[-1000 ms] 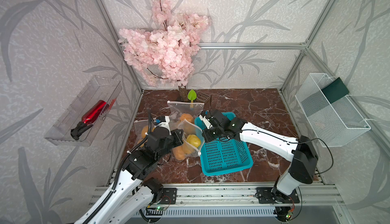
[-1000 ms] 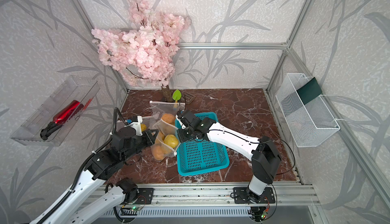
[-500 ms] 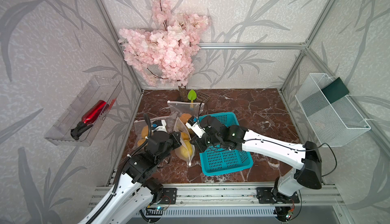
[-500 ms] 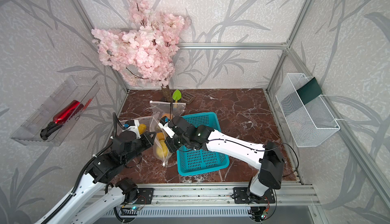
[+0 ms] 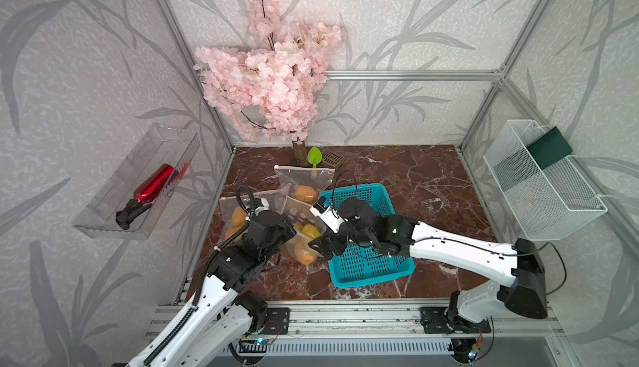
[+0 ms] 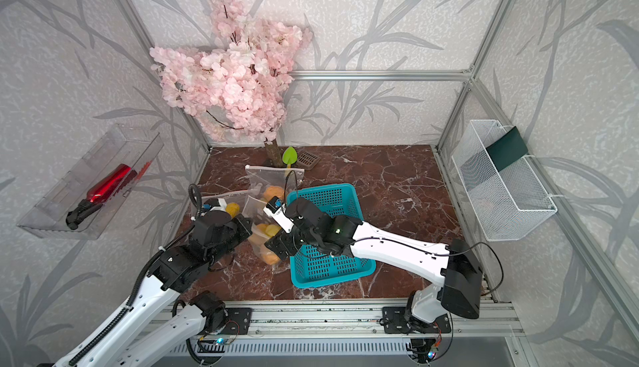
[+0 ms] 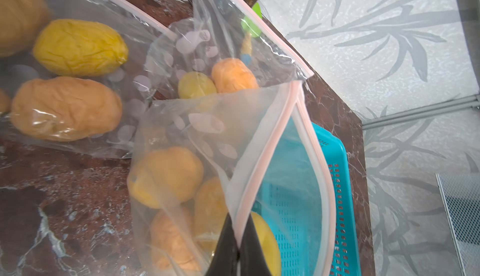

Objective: Put the potatoes into a zipper bag and zip it
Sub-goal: Adjust the zipper food storage bag at the center of the board.

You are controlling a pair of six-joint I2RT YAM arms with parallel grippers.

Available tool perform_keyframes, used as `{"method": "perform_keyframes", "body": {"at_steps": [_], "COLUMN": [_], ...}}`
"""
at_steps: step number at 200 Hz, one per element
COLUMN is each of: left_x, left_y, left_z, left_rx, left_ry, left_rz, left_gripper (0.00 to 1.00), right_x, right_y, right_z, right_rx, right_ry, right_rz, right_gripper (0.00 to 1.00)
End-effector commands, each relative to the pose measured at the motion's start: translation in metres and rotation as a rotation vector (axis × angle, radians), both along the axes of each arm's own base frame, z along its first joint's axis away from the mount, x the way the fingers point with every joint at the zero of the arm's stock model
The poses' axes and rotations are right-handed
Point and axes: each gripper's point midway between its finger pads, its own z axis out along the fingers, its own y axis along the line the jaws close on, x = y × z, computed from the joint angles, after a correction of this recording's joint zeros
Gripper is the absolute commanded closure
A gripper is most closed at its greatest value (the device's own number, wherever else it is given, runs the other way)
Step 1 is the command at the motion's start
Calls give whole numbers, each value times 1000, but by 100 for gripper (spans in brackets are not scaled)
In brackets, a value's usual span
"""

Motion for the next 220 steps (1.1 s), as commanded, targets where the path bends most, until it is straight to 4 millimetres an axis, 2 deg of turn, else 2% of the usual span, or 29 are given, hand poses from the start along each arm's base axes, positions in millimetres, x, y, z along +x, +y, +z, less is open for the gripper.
{"method": "perform_keyframes", "body": {"at_steps": [1,23,36,51,56,80,96,130,172,220], "left_x": [-4,-7,-8,-6,-6,-8,-8,-11,-13,-14], "left_y": [27,42,48,50,52,60,61,62,61,53], "left_z": [15,4,-7,-13,-14,-22,-20,-18,-3,-4], "left_rx": [19,20,7,-12,-11,1,2,-8,-30,-75], "left_ry": [-25,26,73,99,107,152,155,149,97,113], "left_rz": [120,194,228,235,243,282,282,283,266,240], "left_gripper": [100,100,100,100,100,100,100,100,100,100], "right_x": [7,5,-1,1,1,-5,-13,-24,-39,-37], "right_y": [-10,-18,-20,-23,-23,-14,-11,3,21,28], "right_z": [34,32,24,14,11,-4,-16,-29,-47,-62], "right_rx": [107,200,274,297,288,217,238,276,263,251], "right_ry": [-177,-259,-299,-291,-280,-222,-197,-179,-201,-232], "right_rz": [-44,-44,-13,-41,-46,12,49,125,177,163], "right_gripper": [10,6,1,0,2,25,25,24,24,22]}}
